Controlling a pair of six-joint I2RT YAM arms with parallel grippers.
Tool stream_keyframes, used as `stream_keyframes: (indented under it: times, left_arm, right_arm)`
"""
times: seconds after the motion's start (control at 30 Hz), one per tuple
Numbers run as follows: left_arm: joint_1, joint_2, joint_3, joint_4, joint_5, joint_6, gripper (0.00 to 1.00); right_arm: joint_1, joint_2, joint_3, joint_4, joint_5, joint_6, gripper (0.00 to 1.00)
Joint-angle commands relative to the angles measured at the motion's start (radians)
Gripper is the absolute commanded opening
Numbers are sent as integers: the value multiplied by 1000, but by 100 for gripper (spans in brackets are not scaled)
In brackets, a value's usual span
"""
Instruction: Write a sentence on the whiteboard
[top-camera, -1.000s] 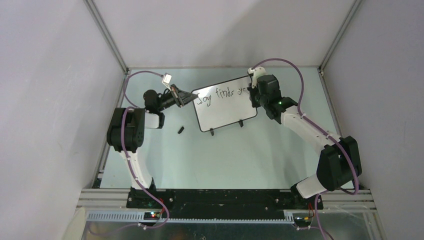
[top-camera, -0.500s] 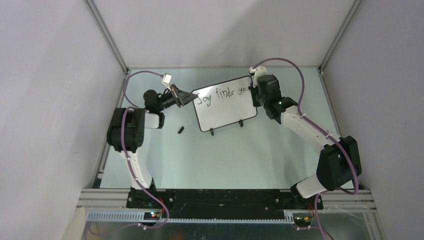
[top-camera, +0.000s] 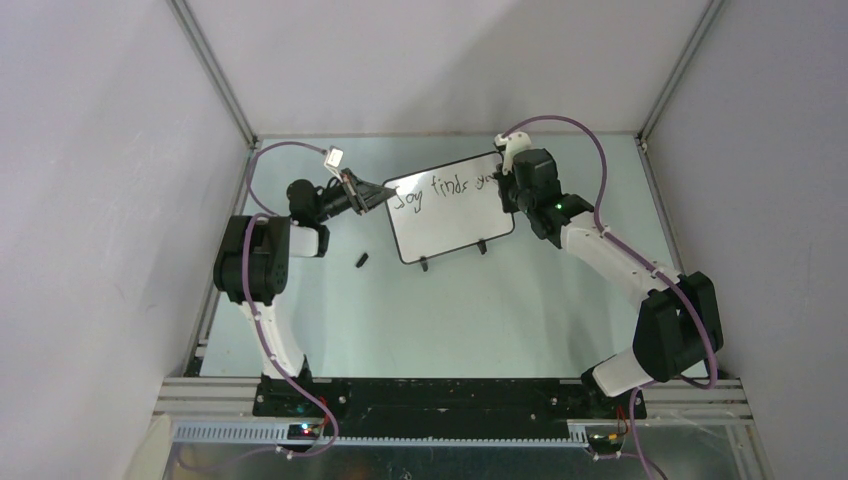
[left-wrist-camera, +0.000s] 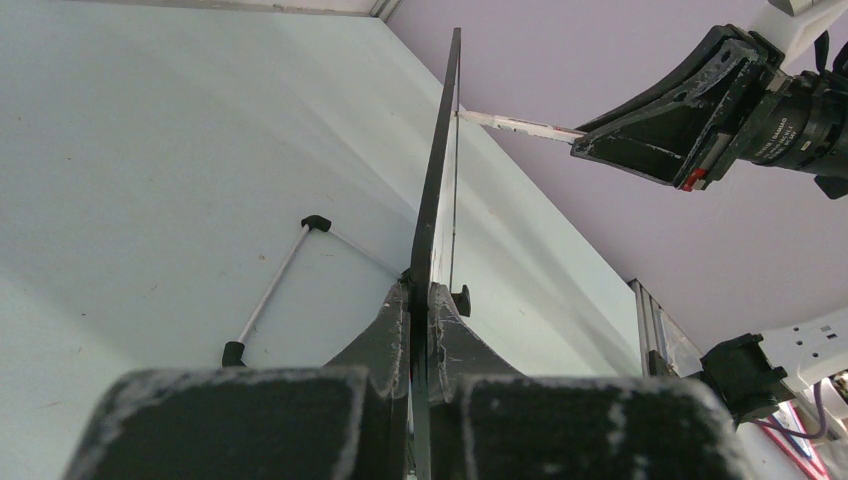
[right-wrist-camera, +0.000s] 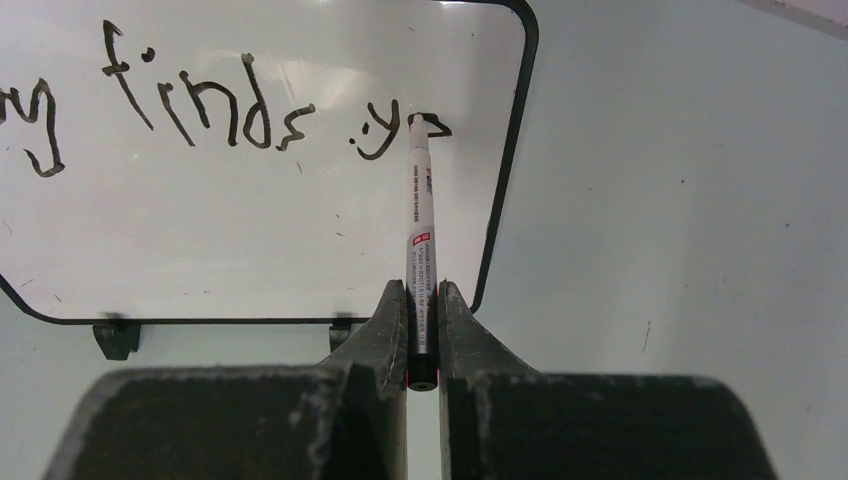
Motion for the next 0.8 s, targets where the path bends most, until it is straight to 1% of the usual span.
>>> stream_keyframes:
  times: [0.0, 0.13, 0.3, 0.77]
  left_arm:
    - [4, -36, -7, 6, 18, 70, 0]
    - [5, -36, -6, 7, 18, 70, 0]
    - [5, -35, -7, 6, 19, 70, 0]
    - [4, -34, -6, 7, 19, 68, 0]
  right_arm:
    - [8, -10, 40, 32, 9, -9, 0]
    - [6, -39, 23, 44, 41, -4, 0]
    - [0, -62, -2, 71, 47, 4, 0]
    - [-29, -44, -6, 80, 35, 19, 0]
